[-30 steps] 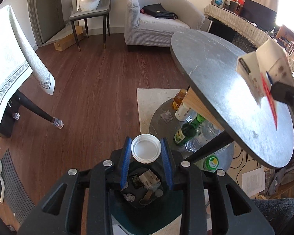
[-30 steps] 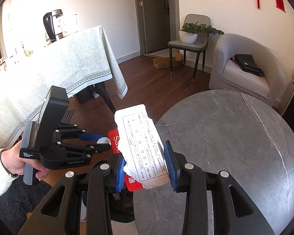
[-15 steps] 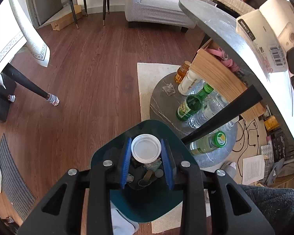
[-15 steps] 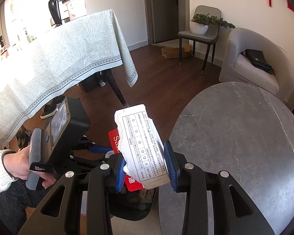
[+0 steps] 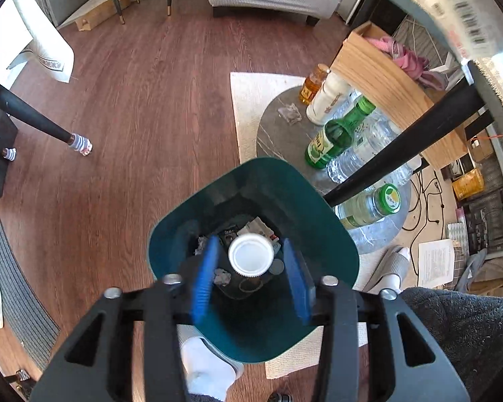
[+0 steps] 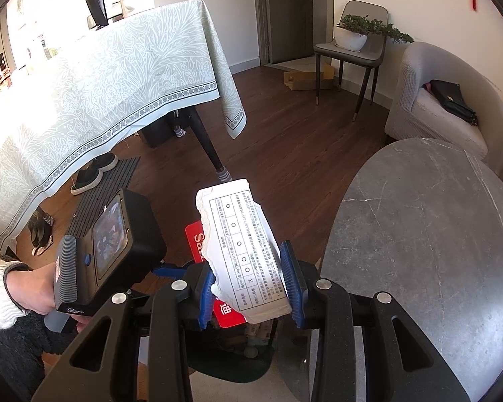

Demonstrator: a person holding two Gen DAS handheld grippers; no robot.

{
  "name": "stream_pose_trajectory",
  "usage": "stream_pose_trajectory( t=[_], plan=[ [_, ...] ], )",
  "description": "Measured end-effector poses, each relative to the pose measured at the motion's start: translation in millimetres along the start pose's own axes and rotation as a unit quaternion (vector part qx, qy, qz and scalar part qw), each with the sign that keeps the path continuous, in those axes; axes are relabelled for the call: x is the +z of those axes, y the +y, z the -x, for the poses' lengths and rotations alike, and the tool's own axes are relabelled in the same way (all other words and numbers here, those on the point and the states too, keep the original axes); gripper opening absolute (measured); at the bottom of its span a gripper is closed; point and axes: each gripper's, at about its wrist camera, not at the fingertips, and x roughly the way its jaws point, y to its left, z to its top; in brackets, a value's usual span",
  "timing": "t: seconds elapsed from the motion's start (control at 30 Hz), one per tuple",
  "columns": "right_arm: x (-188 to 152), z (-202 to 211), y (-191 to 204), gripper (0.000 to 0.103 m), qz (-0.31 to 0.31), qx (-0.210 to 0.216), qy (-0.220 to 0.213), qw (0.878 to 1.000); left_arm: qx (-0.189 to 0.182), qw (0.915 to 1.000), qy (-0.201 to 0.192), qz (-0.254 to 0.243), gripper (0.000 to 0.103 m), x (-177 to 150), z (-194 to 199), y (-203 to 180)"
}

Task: Collect trash
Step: 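Carry the cap and SanDisk box over the green bin, then open the left tool to drop the cap while the right releases the box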

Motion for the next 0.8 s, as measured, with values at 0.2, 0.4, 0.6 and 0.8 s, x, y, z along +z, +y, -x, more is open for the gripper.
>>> stream_pose_trajectory(
  t=[0.2, 0.4, 0.6, 0.8],
  plan=[
    [7, -11, 13, 0.036, 0.011, 0.001, 0.007, 1.000, 0.009, 0.9990, -0.023, 0.038, 0.045, -2, 17, 27],
    [5, -32, 25, 0.036, 0.025, -0.004, 0.028, 0.999, 0.018, 0.9949, -0.060, 0.079, 0.041, 1, 46, 60],
    [-3, -60, 38, 0.036, 0.038, -0.007, 0.060, 0.997, 0.016, 0.9896, -0.103, 0.099, 0.032, 7, 77, 79],
    [-23, -91, 43, 0.036, 0.041, -0.006, 0.105, 0.994, 0.016, 0.9844, -0.139, 0.107, 0.023, 15, 106, 84]
  ],
)
